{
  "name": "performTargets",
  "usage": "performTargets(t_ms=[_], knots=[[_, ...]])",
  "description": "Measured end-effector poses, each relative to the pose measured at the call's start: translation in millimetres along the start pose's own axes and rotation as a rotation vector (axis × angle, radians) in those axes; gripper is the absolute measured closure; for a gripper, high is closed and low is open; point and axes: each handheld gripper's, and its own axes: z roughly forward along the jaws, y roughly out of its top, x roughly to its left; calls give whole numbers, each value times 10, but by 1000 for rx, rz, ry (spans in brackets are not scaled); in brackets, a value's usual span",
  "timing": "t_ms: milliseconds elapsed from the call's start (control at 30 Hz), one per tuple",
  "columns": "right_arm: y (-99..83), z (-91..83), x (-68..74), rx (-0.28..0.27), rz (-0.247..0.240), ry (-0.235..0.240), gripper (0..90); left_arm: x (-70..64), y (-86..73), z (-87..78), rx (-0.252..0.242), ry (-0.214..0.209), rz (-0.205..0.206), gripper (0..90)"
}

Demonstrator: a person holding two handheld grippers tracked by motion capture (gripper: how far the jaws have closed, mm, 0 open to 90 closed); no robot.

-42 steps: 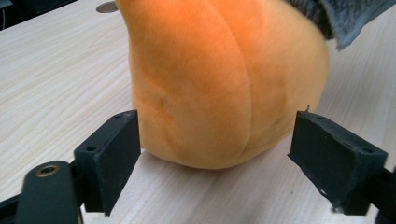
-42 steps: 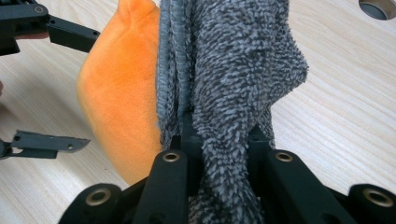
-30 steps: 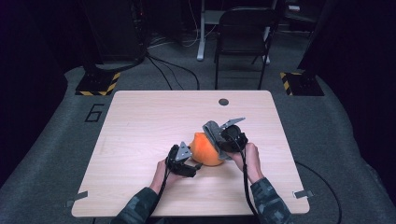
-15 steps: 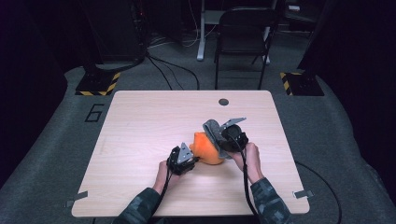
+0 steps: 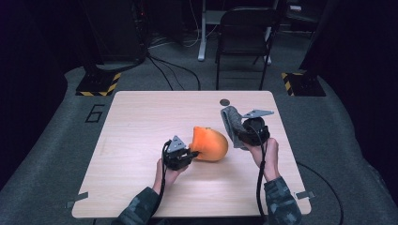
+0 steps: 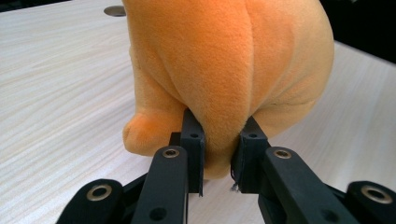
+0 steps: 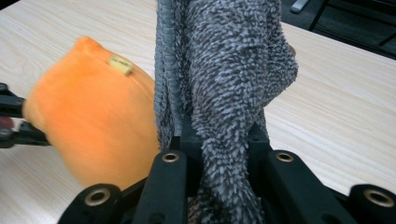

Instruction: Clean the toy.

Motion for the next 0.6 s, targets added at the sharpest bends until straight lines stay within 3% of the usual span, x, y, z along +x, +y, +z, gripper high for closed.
performTargets(t_ms=[167, 333, 467, 600], knots=[[5, -27, -7, 2, 0, -7, 760, -46, 43, -51, 30, -37, -81, 771], [4, 5, 28, 25, 7, -5, 760, -51, -32, 52, 100, -50, -139, 767], [0, 67, 87, 41, -4, 34, 759, -25, -106, 144, 121, -34, -128, 753], [22, 163, 308, 64, -28, 107, 756, -48, -114, 157, 120, -11, -97, 736]])
